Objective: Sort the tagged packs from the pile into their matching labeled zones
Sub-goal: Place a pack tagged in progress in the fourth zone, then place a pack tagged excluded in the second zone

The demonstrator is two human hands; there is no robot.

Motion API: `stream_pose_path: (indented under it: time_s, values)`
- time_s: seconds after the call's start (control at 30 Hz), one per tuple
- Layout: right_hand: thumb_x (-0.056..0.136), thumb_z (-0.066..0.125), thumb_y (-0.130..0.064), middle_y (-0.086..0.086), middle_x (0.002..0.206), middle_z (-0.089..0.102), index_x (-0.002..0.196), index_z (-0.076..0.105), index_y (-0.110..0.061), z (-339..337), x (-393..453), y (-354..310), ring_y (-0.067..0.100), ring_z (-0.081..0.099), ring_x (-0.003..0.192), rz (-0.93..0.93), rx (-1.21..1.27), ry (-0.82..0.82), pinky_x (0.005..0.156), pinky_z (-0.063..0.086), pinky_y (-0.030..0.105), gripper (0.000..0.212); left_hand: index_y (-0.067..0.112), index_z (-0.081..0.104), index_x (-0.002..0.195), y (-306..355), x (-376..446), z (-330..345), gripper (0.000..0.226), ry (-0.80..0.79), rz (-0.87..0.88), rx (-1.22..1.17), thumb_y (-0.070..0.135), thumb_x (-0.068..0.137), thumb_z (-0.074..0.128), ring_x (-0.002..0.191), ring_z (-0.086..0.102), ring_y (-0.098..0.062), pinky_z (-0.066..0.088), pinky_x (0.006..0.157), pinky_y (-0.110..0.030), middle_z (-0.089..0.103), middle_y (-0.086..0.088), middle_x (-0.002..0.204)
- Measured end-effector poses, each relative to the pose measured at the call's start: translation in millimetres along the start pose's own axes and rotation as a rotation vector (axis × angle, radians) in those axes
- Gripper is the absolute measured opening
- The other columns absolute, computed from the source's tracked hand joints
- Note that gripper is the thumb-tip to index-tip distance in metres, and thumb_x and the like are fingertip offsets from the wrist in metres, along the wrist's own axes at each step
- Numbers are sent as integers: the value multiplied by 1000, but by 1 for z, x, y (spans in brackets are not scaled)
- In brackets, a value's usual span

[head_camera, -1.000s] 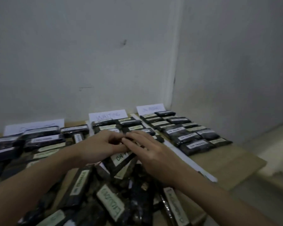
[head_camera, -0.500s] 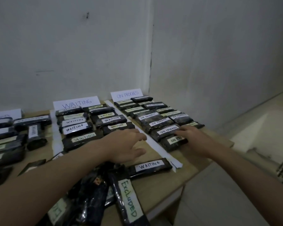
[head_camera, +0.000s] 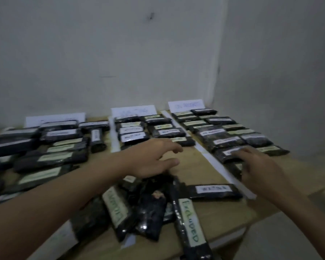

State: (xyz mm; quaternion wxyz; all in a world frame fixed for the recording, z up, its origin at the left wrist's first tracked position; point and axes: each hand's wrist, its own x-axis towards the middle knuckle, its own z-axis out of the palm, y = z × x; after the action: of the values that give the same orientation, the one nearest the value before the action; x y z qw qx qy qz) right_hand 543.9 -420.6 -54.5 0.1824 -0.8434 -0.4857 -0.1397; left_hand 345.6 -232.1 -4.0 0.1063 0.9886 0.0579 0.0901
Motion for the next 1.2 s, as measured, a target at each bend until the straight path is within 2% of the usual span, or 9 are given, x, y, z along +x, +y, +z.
stream_pose_path:
  time_s: [0.17, 0.3, 0.47, 0.63, 0.77, 0.87, 0.93, 1.03, 1.2]
  values:
    - [76, 68, -4, 7, 110, 66, 111, 66, -9, 11, 17, -96, 27, 65, 94, -419, 181, 104, 84, 45, 31, 35, 12, 52, 127, -38, -77, -35, 39, 108, -136, 46, 31, 94, 45, 101, 50, -6, 33, 82, -10, 59, -3, 121]
    - [76, 54, -16, 2, 104, 67, 105, 68, -13, 15, 30, -184, 24, 66, 87, -600, 287, 35, 75, 51, 29, 33, 13, 55, 125, -65, -151, -61, 34, 191, -352, 56, 27, 94, 48, 112, 52, -14, 35, 90, -16, 59, -3, 123]
    - [89, 51, -14, -5, 122, 59, 121, 60, -23, 30, 39, -269, 17, 53, 112, -809, 295, -141, 88, 44, 29, 35, 18, 53, 127, -90, -237, -74, 33, 224, -589, 99, 22, 95, 47, 114, 51, -11, 33, 85, -15, 57, 3, 124]
    - [86, 50, -8, -4, 122, 51, 122, 56, -25, 43, 40, -330, 18, 47, 116, -807, 177, -310, 87, 48, 36, 41, 16, 54, 125, -102, -288, -74, 31, 225, -690, 73, 17, 94, 48, 104, 47, -3, 37, 91, -17, 56, 4, 122]
    - [83, 56, -4, -4, 118, 47, 123, 57, -26, 53, 49, -351, 17, 45, 112, -841, 62, -391, 83, 49, 36, 46, 16, 54, 126, -111, -310, -70, 33, 259, -688, 51, 19, 94, 51, 116, 48, -6, 31, 87, -4, 55, 5, 127]
    - [82, 56, -6, -4, 121, 49, 125, 55, -26, 59, 65, -357, 17, 45, 116, -815, 71, -410, 88, 49, 38, 48, 18, 51, 129, -115, -318, -65, 35, 267, -695, 34, 20, 94, 50, 121, 45, -6, 30, 94, -9, 53, 6, 131]
    - [81, 58, -9, -2, 127, 49, 129, 51, -24, 60, 77, -359, 19, 47, 118, -737, 150, -509, 94, 47, 37, 51, 19, 51, 128, -118, -319, -63, 34, 281, -678, 19, 20, 94, 50, 119, 46, -5, 32, 96, -11, 54, 6, 131]
    - [81, 67, -19, 2, 136, 48, 133, 45, -25, 61, 87, -361, 19, 48, 120, -638, 251, -694, 98, 44, 33, 57, 19, 52, 126, -121, -318, -61, 33, 302, -635, -4, 17, 94, 51, 113, 45, 0, 29, 89, -2, 54, 7, 128]
    - [80, 72, -24, 1, 132, 49, 135, 43, -26, 64, 82, -368, 19, 48, 119, -667, 130, -726, 98, 43, 31, 62, 18, 54, 124, -128, -317, -54, 32, 330, -623, -48, 16, 93, 52, 114, 48, -4, 33, 88, -4, 56, 7, 123]
